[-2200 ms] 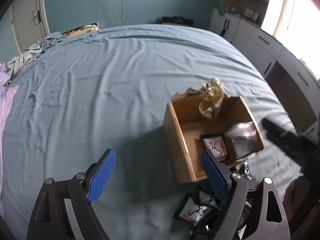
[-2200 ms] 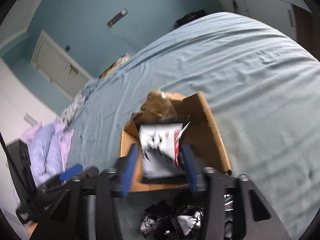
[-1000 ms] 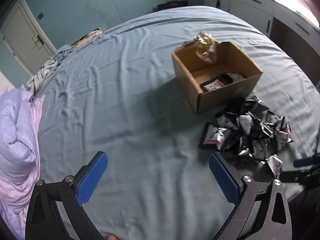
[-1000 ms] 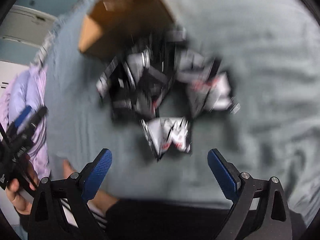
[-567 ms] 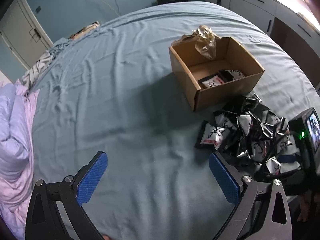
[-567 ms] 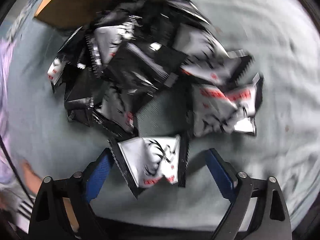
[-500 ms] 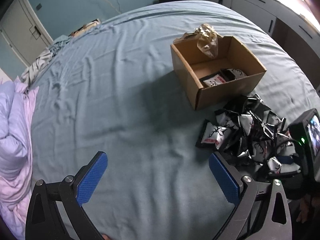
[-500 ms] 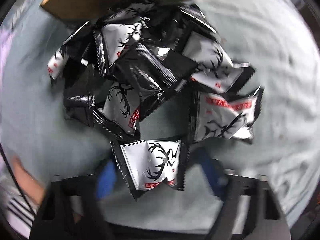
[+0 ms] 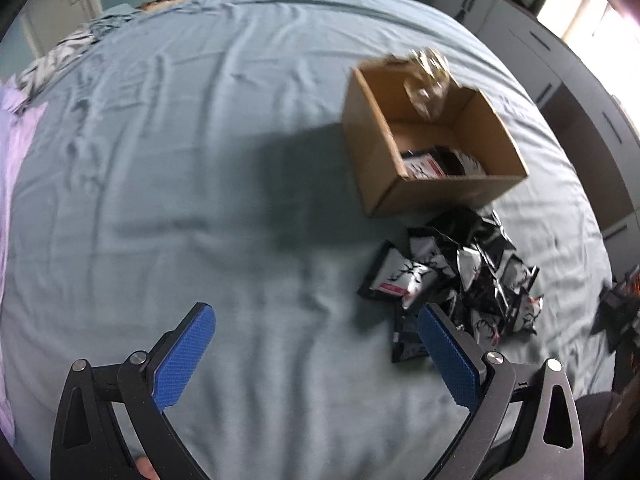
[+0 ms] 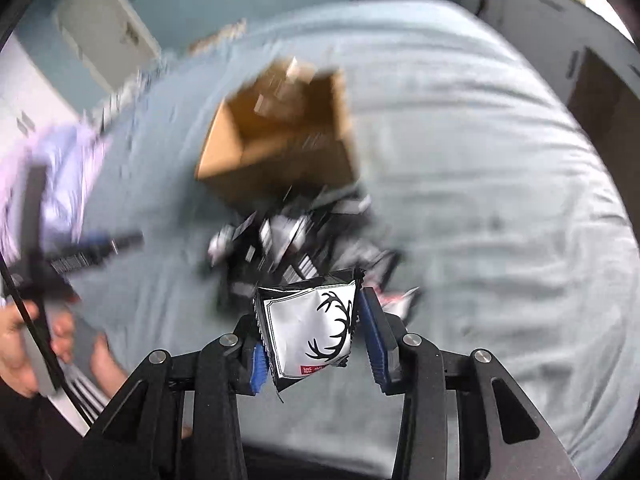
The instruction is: Organize snacks
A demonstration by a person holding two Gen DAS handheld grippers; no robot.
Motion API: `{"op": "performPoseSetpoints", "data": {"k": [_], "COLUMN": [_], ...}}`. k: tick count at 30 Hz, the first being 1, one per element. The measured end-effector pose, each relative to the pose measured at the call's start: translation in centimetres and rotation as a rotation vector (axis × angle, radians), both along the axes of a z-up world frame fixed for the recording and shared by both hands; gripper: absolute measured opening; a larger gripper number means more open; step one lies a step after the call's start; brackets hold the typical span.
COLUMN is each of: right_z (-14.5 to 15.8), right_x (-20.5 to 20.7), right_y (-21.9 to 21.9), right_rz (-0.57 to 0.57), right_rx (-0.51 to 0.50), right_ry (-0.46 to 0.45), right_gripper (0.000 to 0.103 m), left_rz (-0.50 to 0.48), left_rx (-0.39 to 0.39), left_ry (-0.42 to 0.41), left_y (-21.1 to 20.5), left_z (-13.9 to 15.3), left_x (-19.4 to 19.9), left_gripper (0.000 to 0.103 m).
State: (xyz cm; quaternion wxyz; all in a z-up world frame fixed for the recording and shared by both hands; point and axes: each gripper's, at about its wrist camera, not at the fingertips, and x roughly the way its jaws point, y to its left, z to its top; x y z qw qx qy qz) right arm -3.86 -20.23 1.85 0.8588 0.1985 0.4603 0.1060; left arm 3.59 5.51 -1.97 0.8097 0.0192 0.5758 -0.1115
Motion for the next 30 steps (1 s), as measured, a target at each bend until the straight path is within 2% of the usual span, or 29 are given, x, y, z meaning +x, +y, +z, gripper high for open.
{"op": "performPoseSetpoints", "data": {"k": [2, 6, 14, 16, 17, 18, 22, 23, 28, 30], "right_z": [-0.4, -1.4, -1.5, -1.9, -1.9, -1.9, -2.3, -2.4, -2.2, -2.0], "right_x": [0.2, 0.4, 1.9, 2.4, 2.5, 2.5, 2.7, 2.7, 2.2, 1.9], "right_y": [-1.6, -2.4, -1.0, -0.7, -0.6, -0.6, -1.1, -1.3, -2.4, -2.8], "right_rz": [-0.071, -0.148, -0.108, -0.103, -0.103, -0.107, -0.13, -0.139, -0.184, -0.198], "right_rx": [0.074, 0.078, 0.055, 0.043, 0.038, 0.038, 0.053, 0.061, 0.099, 0.11], "right_ry": [0.007, 0.021, 0.012, 0.002, -0.003, -0.006, -0.003, 0.0, -0.003, -0.01], "right_gripper": [0.038, 0.038, 0.038, 0.038, 0.038, 0.038, 0.038, 0.038, 0.038, 0.038], "left_rz": [-0.041, -0.146, -0.307, -0.31, -0.304, -0.287, -0.282, -0.28, -0.242, -0.241], "left_rx": [0.033, 0.06, 0.102, 0.087, 0.059, 0.05, 0.053, 0.053, 0.02, -0.017], "left_ry": [0.013, 0.041, 0.019, 0.04, 0.064, 0.086, 0.054, 0.03, -0.093, -0.149], "left_y": [-1.5, -4.2, -8.6, -8.8, -8.7, -8.6, -8.5, -8.6, -8.6, -8.6], "left_z": [-1.0, -3.1, -6.1, -6.8, -7.2, -7.6, -6.8, -6.1, -1.9, 0.1], "left_x": [0.3, 0.8, 1.8, 2.2, 2.5, 2.8, 2.7, 2.4, 0.8, -0.4], "left_gripper": [0.103, 0.103, 0.103, 0.086, 0.062, 0.046, 0.042, 0.036, 0.034, 0.034]}}
